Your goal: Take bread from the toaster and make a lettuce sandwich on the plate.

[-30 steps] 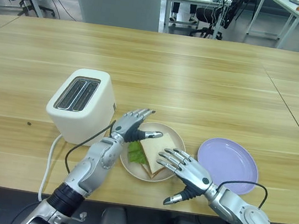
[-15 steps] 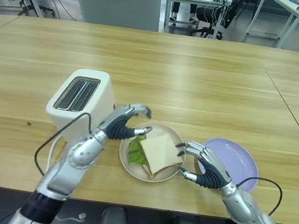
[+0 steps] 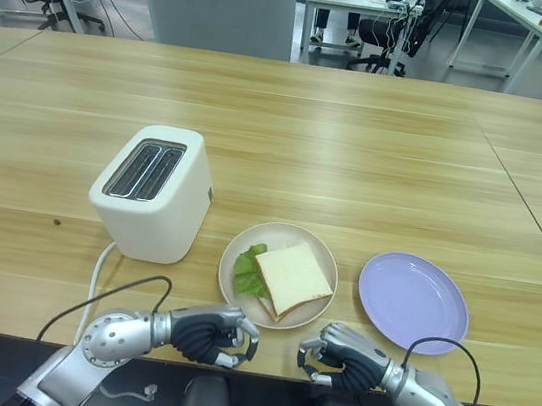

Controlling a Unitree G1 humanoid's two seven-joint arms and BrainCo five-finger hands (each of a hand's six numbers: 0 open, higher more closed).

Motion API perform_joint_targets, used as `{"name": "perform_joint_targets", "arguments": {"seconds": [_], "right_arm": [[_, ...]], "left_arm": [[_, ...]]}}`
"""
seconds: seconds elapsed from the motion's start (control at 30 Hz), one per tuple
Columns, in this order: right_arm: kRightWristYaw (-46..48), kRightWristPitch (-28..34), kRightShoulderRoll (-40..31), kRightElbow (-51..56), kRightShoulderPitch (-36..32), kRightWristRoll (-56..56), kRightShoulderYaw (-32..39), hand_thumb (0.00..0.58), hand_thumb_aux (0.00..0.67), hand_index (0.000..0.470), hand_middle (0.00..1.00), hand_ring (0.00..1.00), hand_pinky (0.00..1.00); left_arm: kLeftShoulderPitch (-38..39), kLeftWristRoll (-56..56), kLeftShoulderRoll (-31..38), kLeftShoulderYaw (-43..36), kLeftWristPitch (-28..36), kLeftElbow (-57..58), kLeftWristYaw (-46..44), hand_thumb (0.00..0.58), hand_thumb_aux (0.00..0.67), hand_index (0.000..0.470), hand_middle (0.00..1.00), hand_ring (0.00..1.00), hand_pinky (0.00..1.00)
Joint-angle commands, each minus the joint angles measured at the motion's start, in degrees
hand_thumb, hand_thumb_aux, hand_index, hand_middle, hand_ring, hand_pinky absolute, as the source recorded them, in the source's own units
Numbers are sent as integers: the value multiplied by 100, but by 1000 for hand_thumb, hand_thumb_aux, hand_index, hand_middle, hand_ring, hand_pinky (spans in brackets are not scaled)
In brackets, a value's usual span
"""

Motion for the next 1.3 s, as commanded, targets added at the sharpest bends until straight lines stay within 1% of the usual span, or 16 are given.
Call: {"name": "perform_joint_targets", "arguments": {"seconds": [0.03,0.2,0.3,0.43,0.5,0.6,0.7,0.77,0.87,0.97,1.03,1.13,1.2,1.27,1.3], "right_arm": [[-70,325,167,429,-274,-773,103,580,670,460,1000,1000,1000],[-378,590,416,1002,-801,-1615,312,580,670,460,1000,1000,1000],[-714,722,675,1514,-1317,-2041,449,580,670,460,1000,1000,1000],[-1578,922,1028,2632,-2391,-2545,567,580,670,460,1000,1000,1000],[-2142,1085,1238,3333,-3083,-2754,630,580,670,460,1000,1000,1000],[-2761,1278,1544,4362,-3901,-2919,746,580,670,460,1000,1000,1000],[-3192,1442,1843,5348,-4640,-2956,824,580,670,460,1000,1000,1000],[-3371,1449,1992,5812,-4999,-2869,811,580,670,460,1000,1000,1000],[-3533,1398,2137,6248,-5352,-2759,809,580,670,460,1000,1000,1000],[-3634,1258,2153,6332,-5473,-2692,837,580,670,460,1000,1000,1000],[-3695,1078,2011,6134,-5430,-2648,848,580,670,460,1000,1000,1000],[-3653,746,1692,5555,-5211,-2456,710,580,670,460,1000,1000,1000],[-3486,512,1359,4816,-4893,-2175,499,580,670,460,1000,1000,1000],[-3180,317,931,3724,-4366,-1704,140,580,670,460,1000,1000,1000],[-3000,272,720,3144,-4070,-1446,-58,580,670,460,1000,1000,1000]], "left_arm": [[-328,1357,-32,-277,-32,647,469,580,670,460,1000,1000,1000],[-744,2431,-154,-611,20,1338,1018,580,670,460,1000,1000,1000],[-1188,2983,-292,-867,53,1918,1385,580,670,460,1000,1000,1000],[-2177,3944,-612,-1180,247,2851,2454,580,670,460,1000,1000,1000],[-2899,4411,-821,-1284,501,3505,3250,580,670,460,1000,1000,1000],[-3667,4799,-1023,-1434,816,4329,4041,580,670,460,1000,1000,1000],[-4333,4932,-1254,-1587,922,5197,4660,580,670,460,1000,1000,1000],[-4671,4938,-1388,-1661,941,5649,4931,580,670,460,1000,1000,1000],[-5019,4898,-1488,-1756,894,6112,5178,580,670,460,1000,1000,1000],[-5103,4787,-1449,-1760,782,6125,5308,580,670,460,1000,1000,1000],[-4946,4696,-1288,-1698,712,5727,5263,580,670,460,1000,1000,1000],[-4455,4322,-977,-1453,566,4742,4976,580,670,460,1000,1000,1000],[-3935,3924,-723,-1172,507,3785,4676,580,670,460,1000,1000,1000],[-3278,3284,-487,-760,402,2685,4341,580,659,453,1000,1000,1000],[-2959,2981,-392,-560,352,2185,4207,576,615,422,1000,1000,1000]]}}
